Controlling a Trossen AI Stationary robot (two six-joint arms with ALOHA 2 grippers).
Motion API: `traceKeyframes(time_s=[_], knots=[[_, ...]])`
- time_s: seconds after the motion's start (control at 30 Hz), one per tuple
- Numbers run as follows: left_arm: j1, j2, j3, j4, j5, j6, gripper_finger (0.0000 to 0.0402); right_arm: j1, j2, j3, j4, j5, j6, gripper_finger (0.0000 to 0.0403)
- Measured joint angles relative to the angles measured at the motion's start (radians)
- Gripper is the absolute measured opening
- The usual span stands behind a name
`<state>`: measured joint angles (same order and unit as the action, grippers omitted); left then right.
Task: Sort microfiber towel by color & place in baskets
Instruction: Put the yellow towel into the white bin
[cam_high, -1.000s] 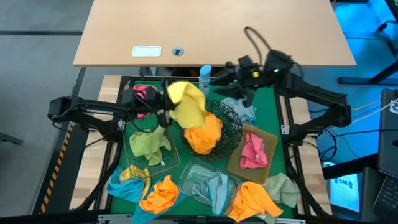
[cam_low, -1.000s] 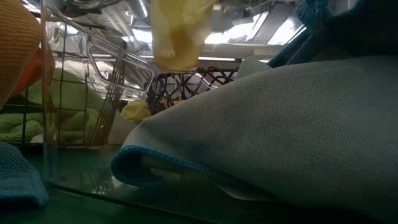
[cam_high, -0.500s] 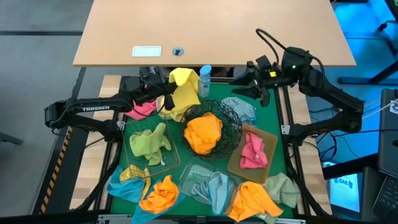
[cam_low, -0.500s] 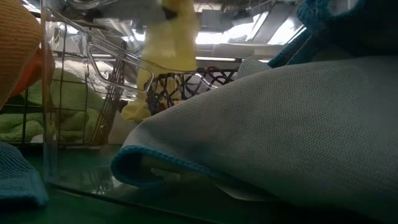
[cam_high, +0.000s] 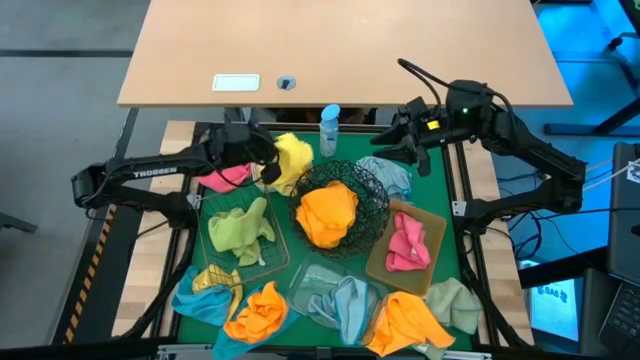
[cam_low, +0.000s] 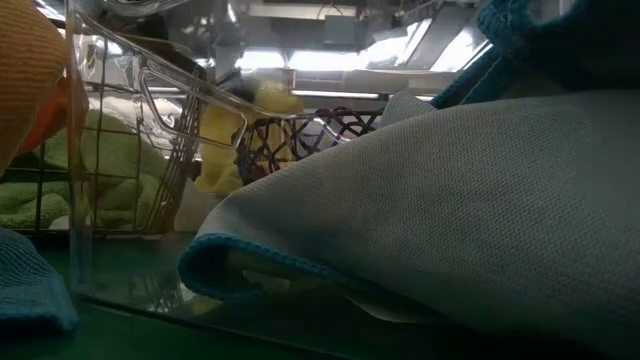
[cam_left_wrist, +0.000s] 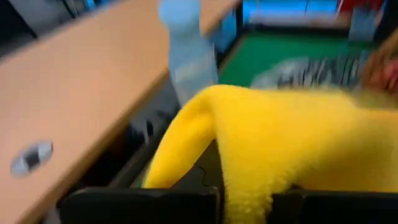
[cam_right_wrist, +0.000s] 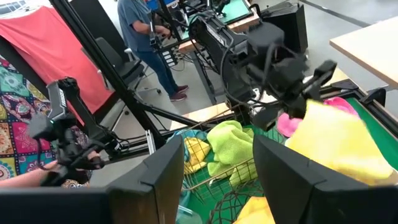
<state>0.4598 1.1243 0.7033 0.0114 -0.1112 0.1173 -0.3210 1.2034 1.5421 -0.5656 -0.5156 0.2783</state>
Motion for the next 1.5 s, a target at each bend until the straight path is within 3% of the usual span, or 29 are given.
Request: traceKeyframes(time_s=[0.27, 0.57, 0.77, 1.2, 1.5], knots=[[0.019, 0.077, 0.000, -0.210, 0.000, 0.000, 0.0002, 0.000, 0.000, 0.000, -0.002, 0.000, 0.000, 0.0189], [0.071, 0.234, 0.000, -0.219, 0.007, -0.003, 0.0002, 0.000, 0.000, 0.000, -0.016, 0.000, -0.001, 0.0189], [0.116, 0.316, 0.000, -0.217, 0.078, -0.003, 0.0002, 0.000, 0.000, 0.000, -0.023, 0.000, -0.001, 0.0189], [0.155, 0.334, 0.000, -0.218, 0.079, -0.008, 0.0005, 0.000, 0.000, 0.000, -0.044, 0.000, 0.000, 0.0189], [0.155, 0.323, 0.000, -0.223, 0.073, -0.092, 0.0065, 0.000, 0.000, 0.000, -0.045, 0.000, 0.002, 0.0189]])
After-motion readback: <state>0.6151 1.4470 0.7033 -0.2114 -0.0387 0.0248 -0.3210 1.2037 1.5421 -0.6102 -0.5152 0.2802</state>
